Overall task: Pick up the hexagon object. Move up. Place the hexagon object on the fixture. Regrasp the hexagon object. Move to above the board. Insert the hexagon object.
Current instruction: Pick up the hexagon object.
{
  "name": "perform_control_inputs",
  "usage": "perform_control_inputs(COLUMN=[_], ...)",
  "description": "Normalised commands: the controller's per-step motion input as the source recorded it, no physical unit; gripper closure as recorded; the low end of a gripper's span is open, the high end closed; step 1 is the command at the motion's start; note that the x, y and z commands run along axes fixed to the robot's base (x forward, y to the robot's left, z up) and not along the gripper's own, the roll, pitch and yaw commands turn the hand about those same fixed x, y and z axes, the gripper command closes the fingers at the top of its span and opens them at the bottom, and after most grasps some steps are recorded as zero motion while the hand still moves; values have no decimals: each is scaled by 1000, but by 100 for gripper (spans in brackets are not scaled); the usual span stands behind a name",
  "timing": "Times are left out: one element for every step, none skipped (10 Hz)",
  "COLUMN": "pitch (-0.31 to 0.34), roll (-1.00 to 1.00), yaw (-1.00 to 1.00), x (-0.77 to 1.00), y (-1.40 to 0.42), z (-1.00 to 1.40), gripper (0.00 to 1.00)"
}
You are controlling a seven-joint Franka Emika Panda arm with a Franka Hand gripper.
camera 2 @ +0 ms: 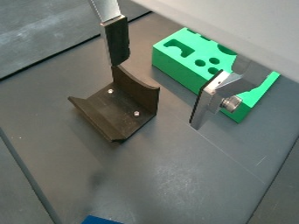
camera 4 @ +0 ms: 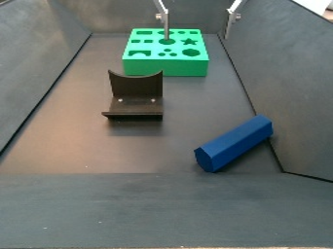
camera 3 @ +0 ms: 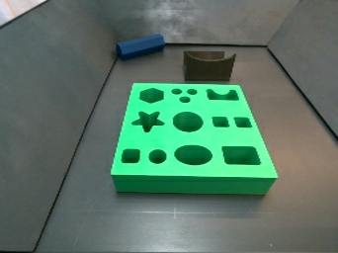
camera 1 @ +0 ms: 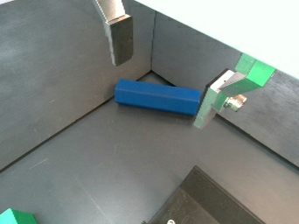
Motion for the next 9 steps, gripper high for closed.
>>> perform_control_inputs(pitch=[0, -13, 0, 0, 0, 0, 0, 0, 0], roll=[-134, 44, 123, 61, 20, 0, 0, 0, 0], yaw=[-46, -469, -780, -734, -683, -626, -509, -426, -343], x=[0, -100, -97, -131, -180, -277, -363, -454, -529], y=[246, 23, 94, 206, 271, 331, 437, 497, 560], z=[-103, -431, -531, -586, -600, -617, -611, -546, -531], gripper=[0, 0, 0, 0, 0, 0, 0, 0, 0])
